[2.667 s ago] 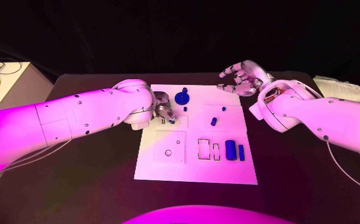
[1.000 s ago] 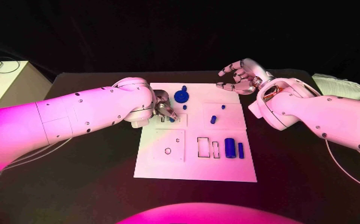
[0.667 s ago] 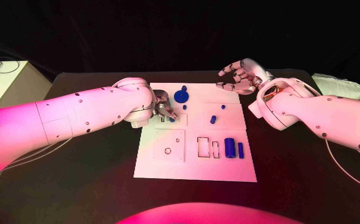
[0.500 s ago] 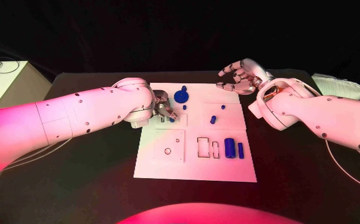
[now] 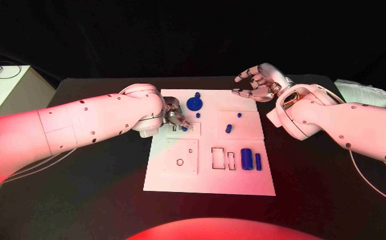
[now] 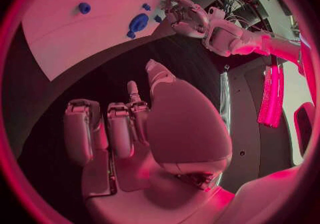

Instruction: Assemble the parts on the task board

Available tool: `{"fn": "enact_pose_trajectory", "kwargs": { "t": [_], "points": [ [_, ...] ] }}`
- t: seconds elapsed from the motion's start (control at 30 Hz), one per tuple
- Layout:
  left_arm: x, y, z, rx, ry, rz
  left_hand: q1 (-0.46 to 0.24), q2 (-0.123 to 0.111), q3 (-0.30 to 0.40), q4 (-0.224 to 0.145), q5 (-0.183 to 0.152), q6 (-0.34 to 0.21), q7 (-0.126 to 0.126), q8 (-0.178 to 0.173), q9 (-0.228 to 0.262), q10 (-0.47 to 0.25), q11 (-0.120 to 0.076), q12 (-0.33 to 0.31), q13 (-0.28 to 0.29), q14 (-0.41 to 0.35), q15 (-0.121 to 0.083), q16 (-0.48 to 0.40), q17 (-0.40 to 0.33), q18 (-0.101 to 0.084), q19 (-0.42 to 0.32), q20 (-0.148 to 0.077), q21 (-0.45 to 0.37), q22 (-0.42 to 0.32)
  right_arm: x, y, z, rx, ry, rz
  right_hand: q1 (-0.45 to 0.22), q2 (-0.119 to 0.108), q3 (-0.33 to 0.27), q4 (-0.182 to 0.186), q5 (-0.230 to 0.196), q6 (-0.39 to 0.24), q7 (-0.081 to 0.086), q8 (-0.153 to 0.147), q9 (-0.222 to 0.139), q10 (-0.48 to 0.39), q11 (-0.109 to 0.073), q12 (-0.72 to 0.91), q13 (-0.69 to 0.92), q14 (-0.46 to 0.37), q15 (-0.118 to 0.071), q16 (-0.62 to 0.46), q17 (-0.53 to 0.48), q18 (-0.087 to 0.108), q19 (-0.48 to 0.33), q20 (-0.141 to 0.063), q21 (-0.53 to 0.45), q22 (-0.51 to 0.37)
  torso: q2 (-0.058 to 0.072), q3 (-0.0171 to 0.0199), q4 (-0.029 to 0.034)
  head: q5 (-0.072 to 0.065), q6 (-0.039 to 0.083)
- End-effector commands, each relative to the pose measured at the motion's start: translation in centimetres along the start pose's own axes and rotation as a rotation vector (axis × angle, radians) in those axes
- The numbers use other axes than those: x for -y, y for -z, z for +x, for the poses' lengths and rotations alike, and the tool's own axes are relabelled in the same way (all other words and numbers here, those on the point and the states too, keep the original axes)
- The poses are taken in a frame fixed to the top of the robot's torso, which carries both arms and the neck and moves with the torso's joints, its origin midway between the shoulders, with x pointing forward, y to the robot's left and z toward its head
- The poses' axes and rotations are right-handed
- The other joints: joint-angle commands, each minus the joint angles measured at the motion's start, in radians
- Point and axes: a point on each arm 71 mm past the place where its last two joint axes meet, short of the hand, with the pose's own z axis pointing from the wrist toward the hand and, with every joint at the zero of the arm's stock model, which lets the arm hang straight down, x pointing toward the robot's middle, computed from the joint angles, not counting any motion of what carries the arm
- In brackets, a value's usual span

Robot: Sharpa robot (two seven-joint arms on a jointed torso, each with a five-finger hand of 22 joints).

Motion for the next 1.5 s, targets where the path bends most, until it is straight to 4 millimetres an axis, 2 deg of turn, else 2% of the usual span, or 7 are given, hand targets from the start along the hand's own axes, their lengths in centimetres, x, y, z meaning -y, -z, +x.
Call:
{"fn": "enact_pose_trajectory", "kwargs": {
  "t": [0.03,0.5,0.53,0.57,0.67,1.3,1.5],
  "points": [
    [0.0,0.0,0.1,-0.005,-0.015,0.004,-0.004,0.004,-0.014,0.006,-0.004,0.002,0.004,-0.004,0.000,-0.001,-0.003,0.006,0.001,0.096,-0.006,0.004,0.224,-0.008,0.009,-0.001,-0.007,0.000,-0.1,0.0,0.1,-0.008,0.003,-0.011,-0.007,0.000,0.005,0.000,0.002,0.000,0.003,-0.005,-0.002,-0.005,0.000,-0.006,0.148,0.084,0.008,-0.006,0.179,0.017,0.047,0.006,-0.003,0.178,0.000,0.0003,0.0000,-0.001,0.000],
    [-0.1,0.2,0.1,0.002,-0.015,0.007,0.004,-0.003,-0.070,0.048,-0.023,0.004,0.004,-0.006,0.000,0.000,-0.002,0.007,0.002,0.097,-0.006,0.005,0.226,-0.008,0.009,-0.001,-0.007,0.001,0.0,0.1,0.1,-0.007,0.002,-0.008,-0.009,0.000,0.005,0.000,0.001,0.000,0.003,-0.005,-0.002,-0.006,0.000,-0.007,0.148,0.084,0.008,-0.006,0.179,0.017,0.046,0.006,-0.005,0.177,0.000,0.0005,0.0005,-0.002,0.001],
    [-0.1,0.3,0.1,0.002,-0.014,0.009,0.007,-0.003,-0.082,0.059,-0.041,0.004,0.004,-0.007,0.000,0.000,-0.002,0.008,0.002,0.097,-0.005,0.005,0.225,-0.008,0.009,-0.001,-0.008,0.001,0.0,0.1,0.1,-0.007,0.002,-0.008,-0.009,0.000,0.005,0.000,0.001,0.000,0.003,-0.005,-0.002,-0.006,0.000,-0.007,0.148,0.084,0.008,-0.006,0.179,0.017,0.046,0.006,-0.005,0.177,0.000,0.0007,0.0005,-0.002,0.001],
    [0.0,0.3,0.1,0.002,-0.013,0.011,0.018,-0.001,-0.099,0.075,-0.085,0.005,0.004,-0.008,0.000,0.000,-0.002,0.008,0.002,0.097,-0.005,0.005,0.226,-0.008,0.009,0.000,-0.008,0.002,0.0,0.1,0.1,-0.007,0.002,-0.008,-0.009,0.000,0.005,0.000,0.001,0.000,0.003,-0.005,-0.002,-0.006,0.000,-0.007,0.148,0.084,0.008,-0.006,0.179,0.017,0.046,0.006,-0.005,0.177,-0.001,0.0006,0.0005,-0.002,0.001],
    [0.0,0.4,0.2,0.002,-0.011,0.015,0.030,-0.001,-0.123,0.097,-0.118,0.006,0.005,-0.009,0.000,0.000,-0.002,0.009,0.003,0.097,-0.005,0.005,0.225,-0.008,0.010,0.000,-0.008,0.003,0.1,0.1,0.1,-0.007,0.002,-0.008,-0.010,0.000,0.005,0.001,0.000,0.000,0.003,-0.005,-0.002,-0.006,0.000,-0.007,0.148,0.083,0.008,-0.006,0.178,0.017,0.046,0.006,-0.005,0.177,-0.001,0.0008,0.0004,-0.002,0.001],
    [0.0,2.0,-1.1,0.025,0.024,0.047,0.059,-0.002,-0.140,0.100,-0.126,0.002,0.005,-0.010,0.001,-0.007,-0.002,0.000,-0.011,0.095,-0.005,0.002,0.219,-0.007,0.006,0.000,-0.010,-0.002,0.2,0.1,0.2,-0.005,0.000,-0.005,-0.013,0.000,0.005,0.001,0.000,0.000,0.003,-0.005,-0.002,-0.006,0.000,-0.007,0.148,0.083,0.008,-0.006,0.178,0.017,0.046,0.006,-0.006,0.176,-0.001,0.0000,-0.0006,0.001,0.008],
    [-0.2,2.7,-2.4,0.021,0.090,0.062,0.122,0.017,-0.150,0.101,-0.118,-0.028,0.017,-0.024,-0.001,-0.055,0.009,-0.045,-0.079,0.084,0.003,-0.016,0.185,0.004,-0.030,0.006,-0.036,-0.054,0.4,0.1,0.1,0.001,-0.002,-0.001,-0.013,0.000,0.005,0.001,0.000,0.000,0.003,-0.005,-0.002,-0.006,0.000,-0.007,0.148,0.083,0.008,-0.006,0.178,0.017,0.046,0.006,-0.006,0.176,-0.003,0.0016,-0.0010,0.002,0.012]
  ]
}}
